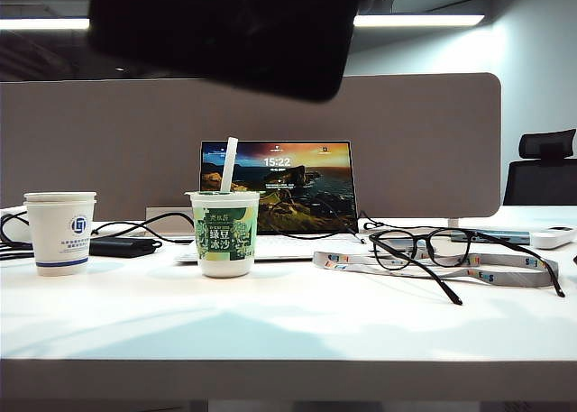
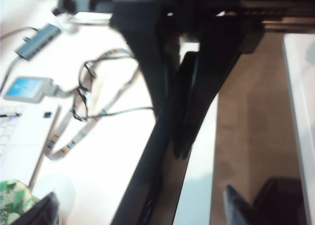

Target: Pick up the black phone, pick up the charger plug, insert the charger plug into the phone's charging port, and finally place the connected phone back on the desk.

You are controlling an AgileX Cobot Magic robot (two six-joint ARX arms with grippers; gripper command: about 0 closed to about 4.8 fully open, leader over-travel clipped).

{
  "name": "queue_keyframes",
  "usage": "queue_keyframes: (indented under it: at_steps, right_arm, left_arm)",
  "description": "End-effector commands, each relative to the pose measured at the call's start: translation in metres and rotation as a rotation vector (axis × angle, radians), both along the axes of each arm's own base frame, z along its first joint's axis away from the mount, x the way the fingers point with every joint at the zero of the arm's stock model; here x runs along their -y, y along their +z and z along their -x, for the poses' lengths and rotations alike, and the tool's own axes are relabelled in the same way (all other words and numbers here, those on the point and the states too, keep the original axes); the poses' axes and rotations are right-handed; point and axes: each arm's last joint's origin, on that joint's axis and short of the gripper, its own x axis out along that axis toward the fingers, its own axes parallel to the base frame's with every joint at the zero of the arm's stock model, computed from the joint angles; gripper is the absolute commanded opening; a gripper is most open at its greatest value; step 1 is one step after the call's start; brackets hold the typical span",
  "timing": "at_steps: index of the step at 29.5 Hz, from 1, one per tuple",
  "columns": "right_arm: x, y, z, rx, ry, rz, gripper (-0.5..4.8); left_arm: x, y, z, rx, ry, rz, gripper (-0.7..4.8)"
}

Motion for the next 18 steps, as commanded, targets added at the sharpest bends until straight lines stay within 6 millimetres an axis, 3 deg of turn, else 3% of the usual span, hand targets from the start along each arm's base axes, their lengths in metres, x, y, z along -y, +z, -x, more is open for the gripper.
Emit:
queue_keyframes:
  at_steps: [1, 10, 18]
  right_arm:
    - [0.011, 0.02, 0.004, 0.062, -0.002, -0.085, -0.01]
    - [0.048, 0.058, 0.018, 0.188, -0.053, -0.239, -0.01]
    - [0.059, 0.091, 0.03, 0.262, -0.045, -0.453, -0.01]
  left_arm:
    - [0.002, 0.01, -0.002, 0.025, -0.007, 0.08, 4.79]
    - [0.006, 0.035, -0.009, 0.088, 0.007, 0.307, 4.79]
    - [0.003, 0.053, -0.013, 0.099, 0.04, 0.469, 4.79]
